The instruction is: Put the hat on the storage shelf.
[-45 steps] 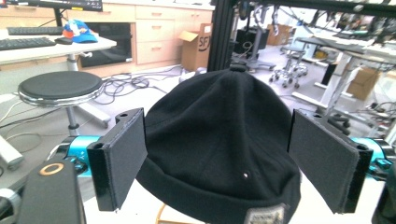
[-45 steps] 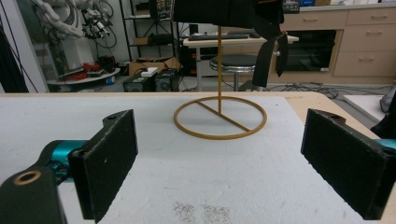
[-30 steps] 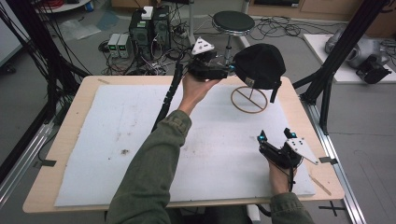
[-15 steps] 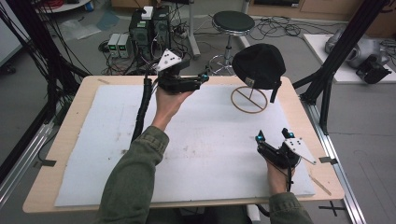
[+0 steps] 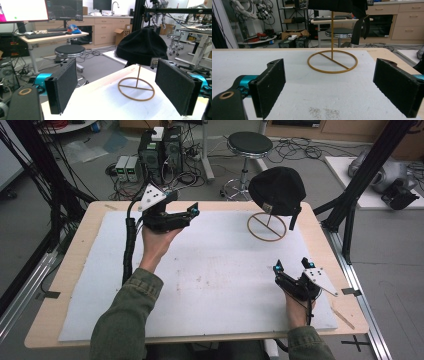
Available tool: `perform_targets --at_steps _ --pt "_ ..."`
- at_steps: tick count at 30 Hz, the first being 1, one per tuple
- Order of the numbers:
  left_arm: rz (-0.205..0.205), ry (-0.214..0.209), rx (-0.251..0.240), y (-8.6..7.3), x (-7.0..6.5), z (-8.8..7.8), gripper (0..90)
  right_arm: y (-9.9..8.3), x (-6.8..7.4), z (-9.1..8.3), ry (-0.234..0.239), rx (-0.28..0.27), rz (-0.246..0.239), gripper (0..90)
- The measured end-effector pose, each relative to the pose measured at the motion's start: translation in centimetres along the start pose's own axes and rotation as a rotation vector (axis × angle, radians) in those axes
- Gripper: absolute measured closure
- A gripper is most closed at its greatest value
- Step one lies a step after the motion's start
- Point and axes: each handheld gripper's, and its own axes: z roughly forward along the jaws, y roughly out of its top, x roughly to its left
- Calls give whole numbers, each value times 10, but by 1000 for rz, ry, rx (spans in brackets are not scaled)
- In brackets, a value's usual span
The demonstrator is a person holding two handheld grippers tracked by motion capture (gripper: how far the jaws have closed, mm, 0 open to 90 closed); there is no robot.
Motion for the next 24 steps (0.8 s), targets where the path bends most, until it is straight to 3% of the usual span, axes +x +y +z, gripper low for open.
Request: perform_targets --at_steps 17,24 --pt "-12 96 -11 -17 23 -51 180 -2 -1 0 -1 10 23 101" --pt "-19 164 -28 -28 30 -76 179 -2 0 0 -4 15 25 101"
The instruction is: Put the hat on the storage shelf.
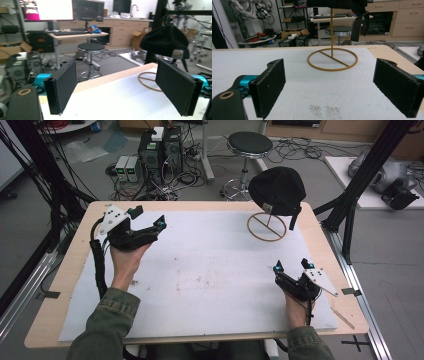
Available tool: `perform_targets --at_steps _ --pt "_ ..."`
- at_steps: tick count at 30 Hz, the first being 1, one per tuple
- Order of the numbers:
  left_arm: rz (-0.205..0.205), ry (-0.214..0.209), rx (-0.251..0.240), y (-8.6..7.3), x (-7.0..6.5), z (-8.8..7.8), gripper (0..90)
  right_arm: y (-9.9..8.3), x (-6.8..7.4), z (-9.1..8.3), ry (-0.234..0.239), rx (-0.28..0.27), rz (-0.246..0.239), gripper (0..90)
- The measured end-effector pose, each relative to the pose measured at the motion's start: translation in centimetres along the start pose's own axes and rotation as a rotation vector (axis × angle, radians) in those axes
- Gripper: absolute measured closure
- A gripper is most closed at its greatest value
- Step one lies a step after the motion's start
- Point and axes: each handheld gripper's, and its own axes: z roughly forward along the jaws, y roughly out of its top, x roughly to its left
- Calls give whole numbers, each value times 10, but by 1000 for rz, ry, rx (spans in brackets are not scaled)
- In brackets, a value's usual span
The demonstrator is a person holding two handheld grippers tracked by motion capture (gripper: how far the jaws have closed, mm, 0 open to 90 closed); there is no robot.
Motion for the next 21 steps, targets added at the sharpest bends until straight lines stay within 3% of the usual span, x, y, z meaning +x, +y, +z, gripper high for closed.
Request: perform_targets --at_steps 6,13,21 --pt "3 59 -23 -6 6 -19 179 -1 1 1 2 0 -10 101" --pt "38 164 -1 -19 6 -37 175 -1 1 1 -5 0 -9 101" --pt "21 246 -12 -39 7 -50 166 -1 2 1 -9 0 -6 101"
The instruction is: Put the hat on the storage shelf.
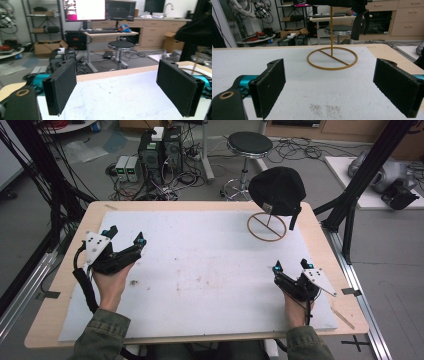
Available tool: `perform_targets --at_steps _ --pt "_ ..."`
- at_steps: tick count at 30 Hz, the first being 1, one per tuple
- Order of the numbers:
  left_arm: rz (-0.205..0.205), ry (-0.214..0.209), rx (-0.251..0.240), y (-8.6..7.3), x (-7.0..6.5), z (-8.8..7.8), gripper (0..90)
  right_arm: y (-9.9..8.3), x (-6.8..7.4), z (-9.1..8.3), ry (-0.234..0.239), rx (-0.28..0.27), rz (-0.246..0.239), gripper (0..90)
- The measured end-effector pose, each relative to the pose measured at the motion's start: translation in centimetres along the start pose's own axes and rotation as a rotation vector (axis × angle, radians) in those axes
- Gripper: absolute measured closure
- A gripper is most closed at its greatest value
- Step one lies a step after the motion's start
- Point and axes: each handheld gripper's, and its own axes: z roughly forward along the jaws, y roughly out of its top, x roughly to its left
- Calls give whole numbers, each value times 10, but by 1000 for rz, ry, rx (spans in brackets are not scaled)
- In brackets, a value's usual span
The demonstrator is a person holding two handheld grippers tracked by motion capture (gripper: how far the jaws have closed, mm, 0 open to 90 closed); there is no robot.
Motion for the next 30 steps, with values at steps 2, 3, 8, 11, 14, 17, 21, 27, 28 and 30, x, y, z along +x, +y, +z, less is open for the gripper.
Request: perform_targets --at_steps 2,3,8,11,14,17,21,27,28,30 --pt "6 20 6 -3 2 -3 164 0 0 0 4 9 3 101" --pt "9 28 10 -4 2 -4 164 0 0 0 4 9 3 101" --pt "50 76 14 -15 4 -14 161 -1 0 0 0 5 -4 101" --pt "50 112 25 -25 8 -18 161 -2 -1 1 0 6 3 101" --pt "41 168 30 -39 15 -23 161 -2 -1 1 0 6 7 101" --pt "41 210 27 -48 21 -29 161 -3 -1 0 -2 11 12 101" --pt "50 272 2 -61 30 -37 161 -4 -2 1 -2 12 15 101" --pt "29 296 14 -78 37 -47 161 -4 -2 1 -8 13 14 101" --pt "27 293 13 -81 37 -48 161 -4 -3 1 -7 11 14 101" --pt "35 289 15 -83 36 -49 161 -4 -3 1 -11 12 23 101"
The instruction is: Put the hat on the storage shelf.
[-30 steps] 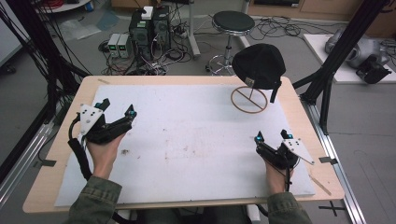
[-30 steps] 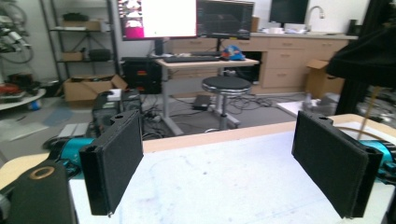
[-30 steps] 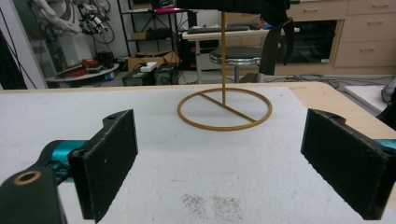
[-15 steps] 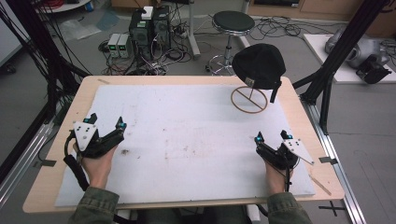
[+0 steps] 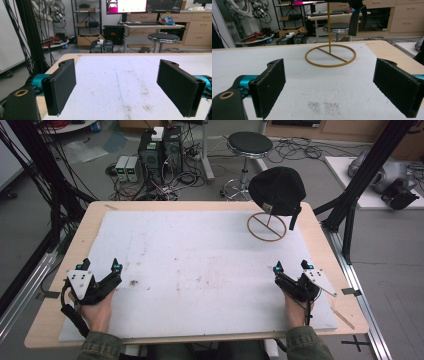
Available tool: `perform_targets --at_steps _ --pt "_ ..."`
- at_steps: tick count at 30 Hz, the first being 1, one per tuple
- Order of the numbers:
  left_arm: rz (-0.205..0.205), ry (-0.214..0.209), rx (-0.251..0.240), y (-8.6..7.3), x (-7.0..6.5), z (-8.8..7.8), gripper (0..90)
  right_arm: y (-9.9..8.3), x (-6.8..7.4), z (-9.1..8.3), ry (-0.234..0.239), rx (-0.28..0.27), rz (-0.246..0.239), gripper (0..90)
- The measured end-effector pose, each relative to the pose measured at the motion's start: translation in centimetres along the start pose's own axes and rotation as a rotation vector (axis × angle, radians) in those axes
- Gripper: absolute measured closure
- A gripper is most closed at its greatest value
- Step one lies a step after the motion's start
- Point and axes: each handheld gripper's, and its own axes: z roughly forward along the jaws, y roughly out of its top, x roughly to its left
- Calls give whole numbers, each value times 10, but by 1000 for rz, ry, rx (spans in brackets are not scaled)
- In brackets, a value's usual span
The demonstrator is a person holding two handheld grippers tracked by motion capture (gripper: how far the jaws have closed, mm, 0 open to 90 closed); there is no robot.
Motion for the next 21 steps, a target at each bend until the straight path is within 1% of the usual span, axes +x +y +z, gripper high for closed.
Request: perform_targets --at_steps 2,4,6,8,14,16,21 --pt "10 -2 -11 -3 -2 -2 161 0 -1 0 -3 -1 1 101" --pt "-2 7 -20 -4 -3 -3 161 0 -1 0 -2 -1 7 101" --pt "-2 15 -42 -3 -3 -4 161 0 -1 0 1 1 8 101" --pt "-5 11 -56 -2 -3 -5 161 0 -1 0 2 3 9 101" --pt "-4 -12 -41 -3 -4 -6 161 -1 -2 1 5 10 16 101" --pt "-5 -6 -45 -3 -4 -6 160 -1 -2 1 5 13 15 101" --pt "-15 -2 -35 -6 -1 -8 158 -1 -3 1 12 15 15 101"
